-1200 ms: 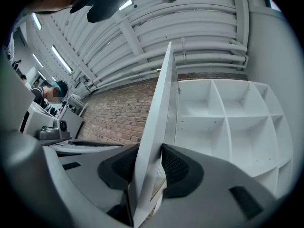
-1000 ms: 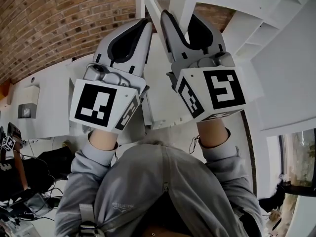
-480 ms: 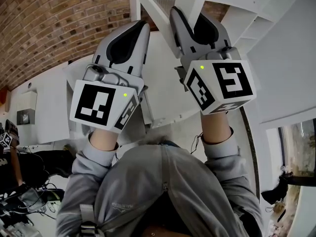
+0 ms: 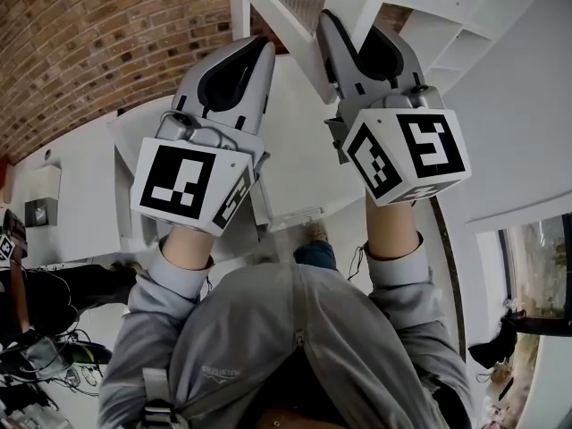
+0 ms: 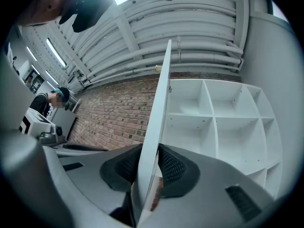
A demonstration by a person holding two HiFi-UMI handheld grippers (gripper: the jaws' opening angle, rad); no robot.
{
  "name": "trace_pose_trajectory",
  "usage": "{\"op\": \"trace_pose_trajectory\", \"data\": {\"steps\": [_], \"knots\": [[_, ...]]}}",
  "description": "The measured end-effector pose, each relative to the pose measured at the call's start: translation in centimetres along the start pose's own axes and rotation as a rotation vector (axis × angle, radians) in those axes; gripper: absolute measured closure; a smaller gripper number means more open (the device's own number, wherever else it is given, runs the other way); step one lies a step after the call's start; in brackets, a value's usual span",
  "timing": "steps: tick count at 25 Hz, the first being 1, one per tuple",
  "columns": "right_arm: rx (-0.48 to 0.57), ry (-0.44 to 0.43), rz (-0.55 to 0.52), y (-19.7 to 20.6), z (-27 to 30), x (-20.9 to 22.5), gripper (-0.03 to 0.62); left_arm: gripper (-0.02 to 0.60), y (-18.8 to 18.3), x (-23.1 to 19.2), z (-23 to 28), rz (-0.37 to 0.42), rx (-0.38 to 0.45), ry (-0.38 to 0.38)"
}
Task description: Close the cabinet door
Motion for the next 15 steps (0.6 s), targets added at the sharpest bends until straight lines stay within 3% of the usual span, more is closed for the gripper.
{"op": "trace_pose_trajectory", "data": {"steps": [9, 15], "knots": [[0.003, -0.061, 0.032, -0.4, -0.2, 3.1, 0.488, 0.575, 0.2, 1.2, 3.2, 0.007, -0.006, -0.011], [0.012, -0.146, 0.051, -0.3, -0.3, 6.2, 0.488, 0.575, 0.3, 2.4, 6.3, 0.033, -0.002, -0.042]]}}
Point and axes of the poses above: the fingertips, and each gripper's own axes: z forward along the fingers, x to its right, y out of its underside, the point moved 9 cm from there along -z, backward along the fingers, and after that the axes turned 14 degrees about z, right-handed, at the moved point
